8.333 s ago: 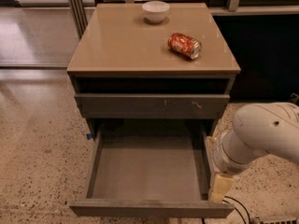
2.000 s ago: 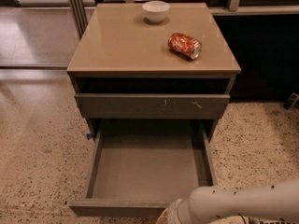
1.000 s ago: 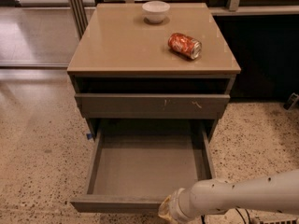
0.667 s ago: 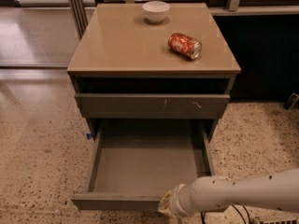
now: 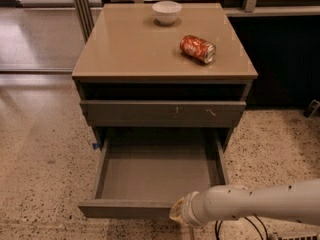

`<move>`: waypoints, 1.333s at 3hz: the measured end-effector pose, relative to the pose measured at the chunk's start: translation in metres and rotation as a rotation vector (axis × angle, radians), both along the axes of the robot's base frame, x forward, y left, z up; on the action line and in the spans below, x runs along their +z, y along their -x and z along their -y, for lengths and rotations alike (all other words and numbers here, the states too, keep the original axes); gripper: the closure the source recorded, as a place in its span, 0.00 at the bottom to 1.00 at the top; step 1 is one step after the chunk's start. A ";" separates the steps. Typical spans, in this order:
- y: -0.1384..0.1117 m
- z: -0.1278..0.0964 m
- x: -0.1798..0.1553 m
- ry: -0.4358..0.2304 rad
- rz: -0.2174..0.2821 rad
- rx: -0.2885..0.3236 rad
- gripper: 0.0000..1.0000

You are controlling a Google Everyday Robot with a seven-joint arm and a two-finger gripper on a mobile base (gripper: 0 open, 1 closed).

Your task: Close middle drawer

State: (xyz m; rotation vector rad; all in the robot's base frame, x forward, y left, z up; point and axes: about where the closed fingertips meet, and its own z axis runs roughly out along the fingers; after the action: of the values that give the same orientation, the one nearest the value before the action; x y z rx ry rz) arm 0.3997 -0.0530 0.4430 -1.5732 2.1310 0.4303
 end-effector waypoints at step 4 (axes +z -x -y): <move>-0.049 -0.002 -0.017 -0.016 0.028 -0.048 1.00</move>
Offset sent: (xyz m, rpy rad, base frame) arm 0.0313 -0.0077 -0.0224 -0.0232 0.0128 -0.0648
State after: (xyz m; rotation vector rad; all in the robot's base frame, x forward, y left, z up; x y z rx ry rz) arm 0.4483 -0.0511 0.4260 -1.5068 2.1342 0.4059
